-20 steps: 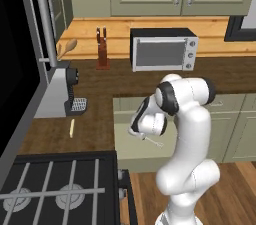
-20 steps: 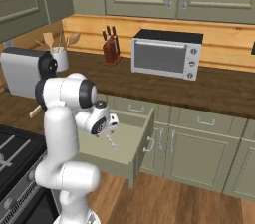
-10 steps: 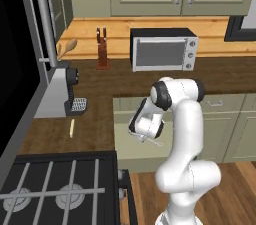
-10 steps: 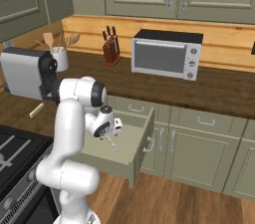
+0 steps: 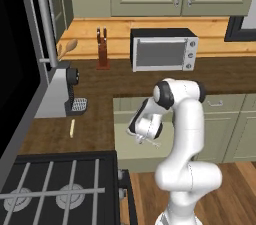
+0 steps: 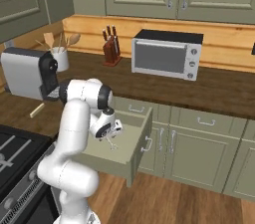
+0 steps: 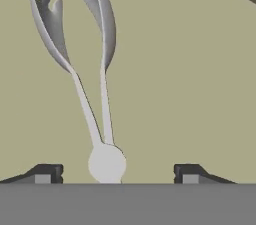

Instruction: Pick the tongs from the drawer and place it on the counter.

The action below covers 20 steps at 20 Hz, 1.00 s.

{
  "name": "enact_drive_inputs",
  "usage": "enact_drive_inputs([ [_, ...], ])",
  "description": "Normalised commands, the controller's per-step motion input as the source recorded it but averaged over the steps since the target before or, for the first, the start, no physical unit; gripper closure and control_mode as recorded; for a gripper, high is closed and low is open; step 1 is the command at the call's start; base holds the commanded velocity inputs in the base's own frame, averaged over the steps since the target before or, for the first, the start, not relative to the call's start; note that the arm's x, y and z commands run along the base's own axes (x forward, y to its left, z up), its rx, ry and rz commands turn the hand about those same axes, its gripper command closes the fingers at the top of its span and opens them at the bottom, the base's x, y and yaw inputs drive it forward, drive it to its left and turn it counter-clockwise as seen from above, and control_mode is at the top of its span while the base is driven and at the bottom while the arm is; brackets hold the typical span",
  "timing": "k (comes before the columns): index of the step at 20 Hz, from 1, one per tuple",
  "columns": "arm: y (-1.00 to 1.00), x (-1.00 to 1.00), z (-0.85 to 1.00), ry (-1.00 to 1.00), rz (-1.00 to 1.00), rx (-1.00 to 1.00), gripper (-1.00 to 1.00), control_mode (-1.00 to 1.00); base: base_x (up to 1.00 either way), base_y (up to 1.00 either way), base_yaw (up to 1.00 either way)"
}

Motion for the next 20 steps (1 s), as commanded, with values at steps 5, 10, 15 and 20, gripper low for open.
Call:
enact_drive_inputs([
  [5,0.0,-0.26,0.15,-0.03,0.01,0.0,1.0,-1.0,0.0,0.0,0.0],
  [10,0.0,-0.35,0.6,-0.03,0.02,-0.01,1.0,-1.0,0.0,0.0,0.0],
  [15,0.0,-0.45,1.0,-0.09,0.03,0.0,1.0,-1.0,0.0,0.0,0.0],
  [20,-0.17,-0.46,1.0,-0.04,0.05,0.0,1.0,-1.0,0.0,0.0,0.0],
])
